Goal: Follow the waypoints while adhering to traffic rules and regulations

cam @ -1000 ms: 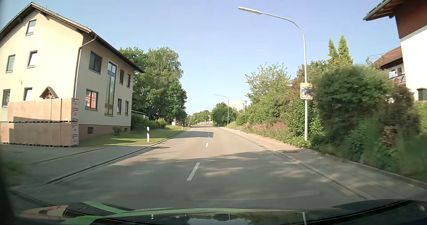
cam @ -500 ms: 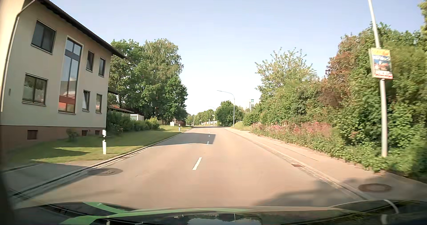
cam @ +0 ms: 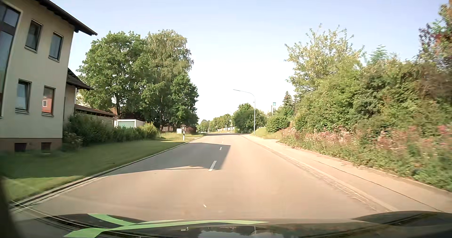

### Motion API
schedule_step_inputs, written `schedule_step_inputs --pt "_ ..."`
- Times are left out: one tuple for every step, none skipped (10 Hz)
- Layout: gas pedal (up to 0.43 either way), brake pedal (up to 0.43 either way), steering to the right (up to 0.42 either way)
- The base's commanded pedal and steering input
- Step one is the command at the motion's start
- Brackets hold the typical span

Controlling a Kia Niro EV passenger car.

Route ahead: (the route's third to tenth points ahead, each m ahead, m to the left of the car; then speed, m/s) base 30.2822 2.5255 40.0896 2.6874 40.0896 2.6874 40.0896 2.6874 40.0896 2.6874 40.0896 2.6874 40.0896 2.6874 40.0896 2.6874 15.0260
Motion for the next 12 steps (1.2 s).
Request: schedule_step_inputs --pt "0.059 0.000 -0.014" --pt "0.059 0.000 -0.014" --pt "0.059 0.000 -0.014" --pt "0.067 0.000 -0.014" --pt "0.067 0.000 -0.014" --pt "0.067 0.000 -0.014" --pt "0.067 0.000 -0.014" --pt "0.079 0.000 -0.013" --pt "0.087 0.000 -0.012" --pt "0.098 0.000 -0.010" --pt "0.110 0.000 -0.010" --pt "0.110 0.000 -0.010"
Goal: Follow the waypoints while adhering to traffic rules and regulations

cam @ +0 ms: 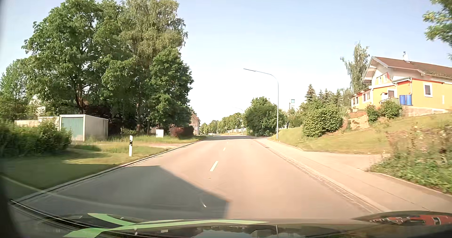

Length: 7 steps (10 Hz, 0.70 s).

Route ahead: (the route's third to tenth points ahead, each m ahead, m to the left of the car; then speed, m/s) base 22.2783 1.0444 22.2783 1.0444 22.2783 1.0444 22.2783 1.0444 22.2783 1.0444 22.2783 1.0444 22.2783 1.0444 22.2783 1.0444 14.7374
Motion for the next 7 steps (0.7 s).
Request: schedule_step_inputs --pt "0.118 0.000 -0.010" --pt "0.118 0.000 -0.009" --pt "0.118 0.000 -0.008" --pt "0.118 0.000 -0.006" --pt "0.118 0.000 -0.005" --pt "0.118 0.000 -0.006" --pt "0.118 0.000 -0.004"
